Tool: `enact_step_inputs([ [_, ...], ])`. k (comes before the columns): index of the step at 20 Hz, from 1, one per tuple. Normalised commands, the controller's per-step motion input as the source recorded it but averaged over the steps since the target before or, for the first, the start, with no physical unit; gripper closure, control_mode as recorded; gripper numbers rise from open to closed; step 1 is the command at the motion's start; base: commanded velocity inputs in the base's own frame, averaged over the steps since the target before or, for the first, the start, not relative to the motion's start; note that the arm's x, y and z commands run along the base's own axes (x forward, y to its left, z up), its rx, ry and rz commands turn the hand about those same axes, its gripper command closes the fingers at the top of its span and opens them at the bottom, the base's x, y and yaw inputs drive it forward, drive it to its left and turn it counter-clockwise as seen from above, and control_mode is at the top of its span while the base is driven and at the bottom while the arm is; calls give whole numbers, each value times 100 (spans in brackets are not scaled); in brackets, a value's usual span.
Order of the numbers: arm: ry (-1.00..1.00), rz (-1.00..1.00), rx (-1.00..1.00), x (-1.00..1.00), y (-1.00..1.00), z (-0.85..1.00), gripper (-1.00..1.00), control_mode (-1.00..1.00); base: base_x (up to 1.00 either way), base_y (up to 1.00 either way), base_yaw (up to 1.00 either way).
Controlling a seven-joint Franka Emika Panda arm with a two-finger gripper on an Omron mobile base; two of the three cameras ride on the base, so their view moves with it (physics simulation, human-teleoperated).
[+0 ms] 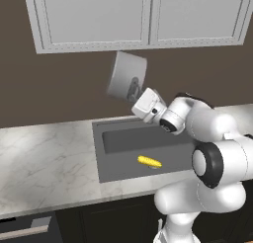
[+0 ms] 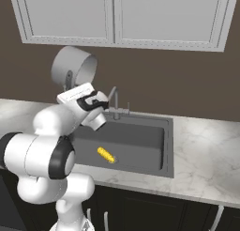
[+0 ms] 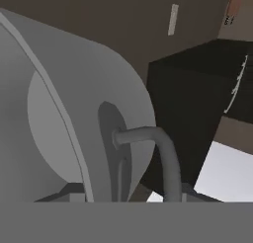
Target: Dump the corn from the pot into the sink. Then turn on the water and wash the corn. Then turn off the water and put the corn back in the pot.
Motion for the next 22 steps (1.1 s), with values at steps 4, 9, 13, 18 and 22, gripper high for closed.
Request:
enact_step_inputs([
  [4,1,0,-24,0,10,-1,100,-100,0,0,0],
  [9,2,0,-21,0,2,-9,100,-100,0,0,0],
  [13,0,0,-16,0,0,-10,100,-100,0,0,0],
  [18,0,0,-15,0,0,-2,100,-100,0,0,0],
  [22,0,0,-17,0,0,0,100,-100,0,0,0],
])
